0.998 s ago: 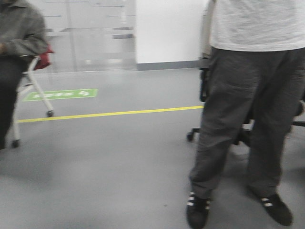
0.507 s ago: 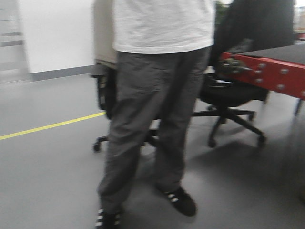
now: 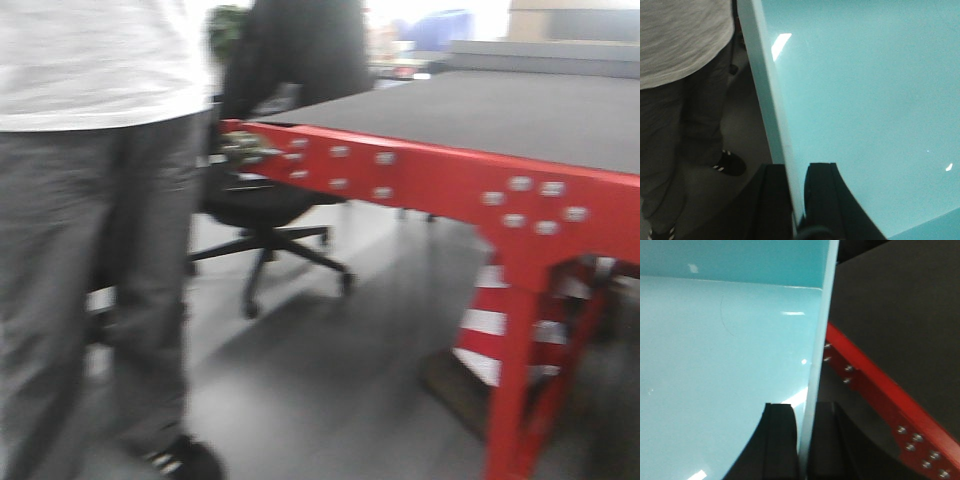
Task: Fetch blue bin and place on conveyor start
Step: 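Hold the teal bin in both grippers while driving to the conveyor, then lower the held teal bin toward the grey conveyor belt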
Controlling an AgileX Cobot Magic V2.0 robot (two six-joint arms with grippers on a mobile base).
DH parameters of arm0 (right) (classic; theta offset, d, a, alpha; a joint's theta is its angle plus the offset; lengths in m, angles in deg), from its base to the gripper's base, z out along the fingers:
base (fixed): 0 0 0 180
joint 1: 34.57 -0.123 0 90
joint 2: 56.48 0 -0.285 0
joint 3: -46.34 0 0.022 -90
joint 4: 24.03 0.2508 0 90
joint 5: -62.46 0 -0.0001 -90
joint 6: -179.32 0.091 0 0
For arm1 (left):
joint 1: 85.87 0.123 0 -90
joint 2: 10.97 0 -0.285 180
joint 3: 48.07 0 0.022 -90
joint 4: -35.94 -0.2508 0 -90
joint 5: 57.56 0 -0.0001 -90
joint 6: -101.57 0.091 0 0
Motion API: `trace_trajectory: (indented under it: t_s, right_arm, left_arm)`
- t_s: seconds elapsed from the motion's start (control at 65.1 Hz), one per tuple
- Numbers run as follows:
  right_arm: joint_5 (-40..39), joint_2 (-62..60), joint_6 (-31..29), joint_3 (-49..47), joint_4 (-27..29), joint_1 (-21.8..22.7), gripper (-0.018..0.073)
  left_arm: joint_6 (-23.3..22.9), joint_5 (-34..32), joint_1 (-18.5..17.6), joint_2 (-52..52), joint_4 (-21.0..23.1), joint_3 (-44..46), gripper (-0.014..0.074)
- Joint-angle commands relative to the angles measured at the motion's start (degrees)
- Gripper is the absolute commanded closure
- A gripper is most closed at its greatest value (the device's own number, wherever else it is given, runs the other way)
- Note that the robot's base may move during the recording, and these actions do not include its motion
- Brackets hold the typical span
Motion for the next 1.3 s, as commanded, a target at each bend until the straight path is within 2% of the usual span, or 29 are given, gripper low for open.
trace_trajectory:
  t_s: [0.0,1.29]
  right_arm:
    - [-3.4,-0.5,-1.2,-0.6,-1.0,0.1,0.0712]
    - [-3.4,-0.5,-1.2,-0.6,-1.0,0.1,0.0712]
  left_arm:
    - [1.1,-1.6,-0.2,-0.9,1.6,0.5,0.0708]
    - [1.1,-1.6,-0.2,-0.9,1.6,0.5,0.0708]
